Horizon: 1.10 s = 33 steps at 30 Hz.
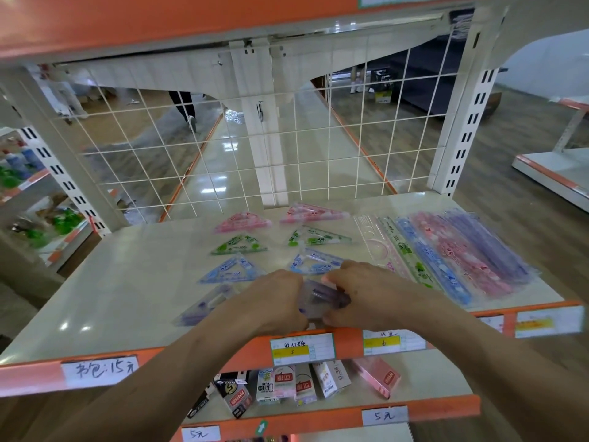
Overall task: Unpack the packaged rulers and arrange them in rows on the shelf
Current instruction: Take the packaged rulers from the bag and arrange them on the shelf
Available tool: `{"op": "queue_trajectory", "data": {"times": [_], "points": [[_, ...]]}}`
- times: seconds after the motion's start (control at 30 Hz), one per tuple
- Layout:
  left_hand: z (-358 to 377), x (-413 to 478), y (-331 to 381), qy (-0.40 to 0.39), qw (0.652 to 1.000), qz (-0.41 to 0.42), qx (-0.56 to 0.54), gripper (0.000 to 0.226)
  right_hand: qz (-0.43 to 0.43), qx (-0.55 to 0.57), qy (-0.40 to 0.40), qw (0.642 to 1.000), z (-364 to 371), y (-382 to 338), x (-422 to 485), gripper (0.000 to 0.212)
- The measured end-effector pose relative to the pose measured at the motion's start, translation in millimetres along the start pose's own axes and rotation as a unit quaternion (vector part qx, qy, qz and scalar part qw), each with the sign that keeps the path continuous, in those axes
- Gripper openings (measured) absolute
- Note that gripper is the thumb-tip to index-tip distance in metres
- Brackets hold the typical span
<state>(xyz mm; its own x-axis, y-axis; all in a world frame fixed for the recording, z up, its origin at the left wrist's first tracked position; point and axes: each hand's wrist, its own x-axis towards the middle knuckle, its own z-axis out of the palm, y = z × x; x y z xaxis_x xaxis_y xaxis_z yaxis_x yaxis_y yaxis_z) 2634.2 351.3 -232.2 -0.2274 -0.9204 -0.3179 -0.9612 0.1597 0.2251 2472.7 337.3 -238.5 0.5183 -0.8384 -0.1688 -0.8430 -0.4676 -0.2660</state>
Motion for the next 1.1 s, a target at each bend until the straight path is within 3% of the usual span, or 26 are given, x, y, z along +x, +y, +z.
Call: {"op": "queue_trajectory", "data": {"times": [0.3,0.47,0.6,0.73,0.83,0.9,0.97,1.1], "points": [[1,-1,2,0.002,0.999,-0.001,0.036,0.024,-0.013,-0.030,-0.025,0.999,-2,1,2,0.023],[-20,-6,-8,-0.015,0.999,-0.032,-0.002,0.043,0.032,0.033,-0.044,0.998,-32,14,-7,0.048],[-35,-7,-19,0.009,0.999,-0.049,-0.009,0.060,0.050,0.042,0.016,0.998,-49,26,-12,0.042],[-19,-12,2,0.000,0.999,0.019,0.028,0.077,0.033,-0.005,-0.046,0.998,-28,12,-13,0.044],[-9,-10,14,0.009,0.997,0.040,0.069,0.074,0.029,-0.015,-0.038,0.999,-15,2,-16,0.024],[-12,-11,16,0.008,0.997,0.042,0.066,0.069,0.030,-0.006,-0.017,0.999,-17,0,-23,0.033],[-19,-10,16,0.013,0.998,0.051,0.032,0.060,0.054,0.011,0.023,0.998,-26,6,-35,0.043],[-31,-1,26,0.057,0.994,0.070,-0.064,0.047,0.140,0.015,0.090,0.986,-41,40,-64,0.028]]}}
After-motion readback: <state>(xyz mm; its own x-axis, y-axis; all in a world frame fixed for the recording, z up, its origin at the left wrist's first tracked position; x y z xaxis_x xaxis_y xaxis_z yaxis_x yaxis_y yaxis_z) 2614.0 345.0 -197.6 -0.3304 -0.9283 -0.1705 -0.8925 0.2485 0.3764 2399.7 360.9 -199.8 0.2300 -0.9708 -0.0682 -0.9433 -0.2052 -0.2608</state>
